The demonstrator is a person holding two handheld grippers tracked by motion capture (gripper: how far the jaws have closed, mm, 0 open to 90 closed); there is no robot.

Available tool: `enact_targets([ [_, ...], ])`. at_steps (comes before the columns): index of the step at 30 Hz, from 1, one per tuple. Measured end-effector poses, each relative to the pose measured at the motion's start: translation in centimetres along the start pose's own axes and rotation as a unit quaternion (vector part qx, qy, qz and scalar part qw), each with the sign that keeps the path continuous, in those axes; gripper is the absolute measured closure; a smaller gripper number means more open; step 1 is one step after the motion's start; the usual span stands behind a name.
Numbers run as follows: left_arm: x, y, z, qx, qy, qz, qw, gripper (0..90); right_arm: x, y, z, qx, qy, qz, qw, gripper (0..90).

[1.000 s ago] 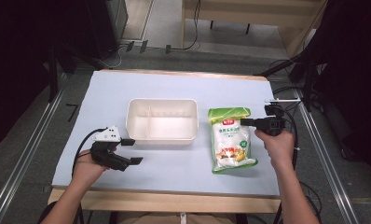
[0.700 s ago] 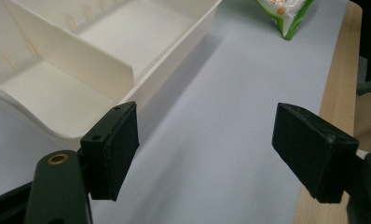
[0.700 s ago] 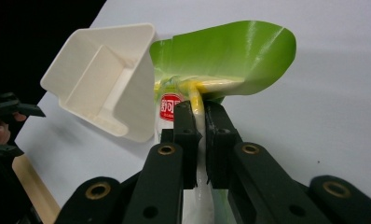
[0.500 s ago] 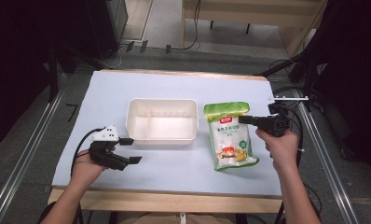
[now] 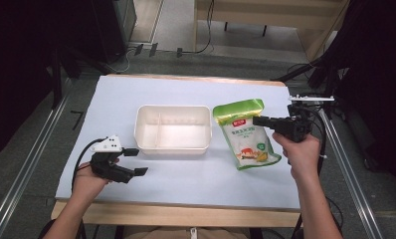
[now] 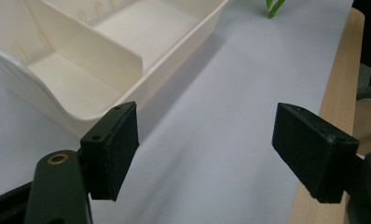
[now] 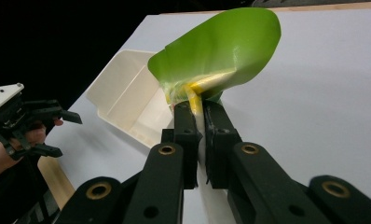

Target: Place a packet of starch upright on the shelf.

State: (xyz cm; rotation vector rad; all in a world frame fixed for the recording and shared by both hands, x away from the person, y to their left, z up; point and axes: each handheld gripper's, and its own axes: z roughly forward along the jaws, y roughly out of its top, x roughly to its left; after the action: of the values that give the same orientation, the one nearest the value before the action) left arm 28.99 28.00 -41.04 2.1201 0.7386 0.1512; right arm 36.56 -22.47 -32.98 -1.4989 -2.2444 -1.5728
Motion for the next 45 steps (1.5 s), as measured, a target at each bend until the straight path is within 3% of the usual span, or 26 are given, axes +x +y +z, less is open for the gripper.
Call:
enact_targets([
  [14, -0.7, -1.0, -1.0, 0.000, 0.014, -0.006, 0.9999, 23.4, 1.3, 2.1, 1.3, -0.013, 0.024, -0.017, 0.9995, 86.8],
  [20, -0.6, -1.1, -1.2, -0.002, 0.012, -0.008, 0.9999, 23.4, 1.2, 2.2, 1.9, -0.007, 0.013, -0.017, 0.9997, 86.8],
  [26, -0.6, -1.0, -1.1, 0.000, 0.014, -0.008, 0.9999, 23.4, 1.9, 2.9, 2.3, -0.001, -0.003, -0.034, 0.9994, 86.8],
  [38, -0.5, -1.1, -1.1, -0.004, 0.014, -0.012, 0.9998, 23.4, 4.0, 6.2, 1.8, -0.025, 0.023, -0.047, 0.9983, 86.9],
  [45, -0.5, -1.1, -1.1, -0.005, 0.014, -0.012, 0.9998, 23.4, 5.6, 7.8, 2.6, -0.017, 0.043, -0.058, 0.9972, 86.9],
])
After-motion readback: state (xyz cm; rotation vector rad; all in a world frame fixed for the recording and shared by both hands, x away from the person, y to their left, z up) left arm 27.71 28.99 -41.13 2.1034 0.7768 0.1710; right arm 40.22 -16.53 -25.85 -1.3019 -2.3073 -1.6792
